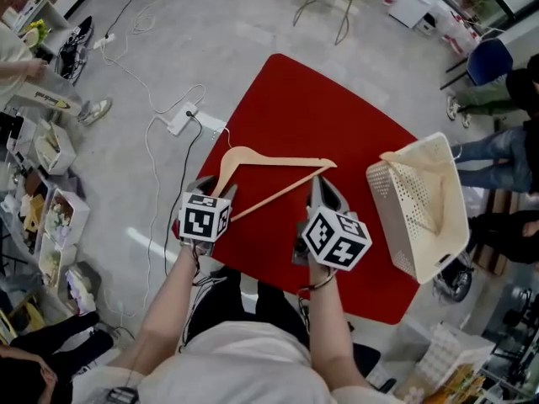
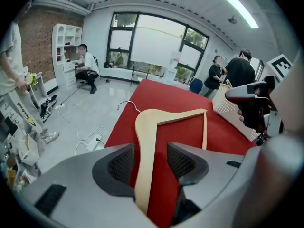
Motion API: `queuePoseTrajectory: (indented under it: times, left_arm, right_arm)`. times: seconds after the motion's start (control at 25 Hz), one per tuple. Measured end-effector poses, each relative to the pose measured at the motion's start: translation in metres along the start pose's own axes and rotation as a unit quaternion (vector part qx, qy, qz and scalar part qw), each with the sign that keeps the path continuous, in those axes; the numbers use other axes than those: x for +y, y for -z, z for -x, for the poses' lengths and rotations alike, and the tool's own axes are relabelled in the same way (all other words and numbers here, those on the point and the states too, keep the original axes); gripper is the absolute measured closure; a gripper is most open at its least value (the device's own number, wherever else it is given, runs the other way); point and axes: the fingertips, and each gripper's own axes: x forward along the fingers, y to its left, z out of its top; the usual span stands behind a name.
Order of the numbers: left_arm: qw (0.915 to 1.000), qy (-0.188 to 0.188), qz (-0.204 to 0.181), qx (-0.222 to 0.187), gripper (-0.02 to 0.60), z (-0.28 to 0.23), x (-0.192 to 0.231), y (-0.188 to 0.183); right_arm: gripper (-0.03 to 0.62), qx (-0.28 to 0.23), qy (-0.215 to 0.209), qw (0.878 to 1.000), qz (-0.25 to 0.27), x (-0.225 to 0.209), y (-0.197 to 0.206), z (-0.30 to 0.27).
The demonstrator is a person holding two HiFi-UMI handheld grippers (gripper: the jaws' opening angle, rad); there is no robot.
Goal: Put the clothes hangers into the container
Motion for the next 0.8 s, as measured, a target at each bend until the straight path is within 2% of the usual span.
queuePoseTrajectory:
  times: [0.12, 0.16, 0.2, 0.24, 0.52, 0.64, 0.8]
  left_arm:
    - [0.9998, -0.019, -0.002, 0.006, 0.376, 0.000, 0.004, 0.002]
    - [0.9995, -0.030, -0.005, 0.008, 0.397, -0.001, 0.007, 0.002]
    - [0.9992, -0.039, -0.007, 0.009, 0.443, -0.002, 0.009, 0.001]
    - [0.9989, -0.045, -0.010, 0.010, 0.450, -0.002, 0.010, 0.000]
    - [0.9957, -0.080, -0.043, 0.018, 0.453, -0.004, 0.005, 0.000]
    - [0.9954, -0.079, -0.040, 0.036, 0.469, -0.006, 0.005, -0.002]
    - [0.9976, -0.058, -0.021, 0.031, 0.479, -0.005, 0.008, 0.000]
  right_arm:
    - [0.579, 0.000, 0.005, 1.000, -0.007, -0.004, 0.002, 0.000]
    - [0.579, 0.000, 0.006, 1.000, -0.010, -0.005, 0.002, 0.000]
    - [0.579, 0.001, 0.007, 1.000, -0.012, -0.006, 0.002, -0.001]
    - [0.579, 0.001, 0.008, 1.000, -0.013, -0.008, 0.003, -0.002]
    - [0.579, 0.002, 0.008, 1.000, -0.017, -0.011, 0.004, 0.002]
    - [0.579, -0.001, 0.005, 1.000, -0.017, -0.009, 0.002, 0.002]
    - [0.579, -0.004, 0.003, 1.000, -0.019, -0.008, 0.002, 0.007]
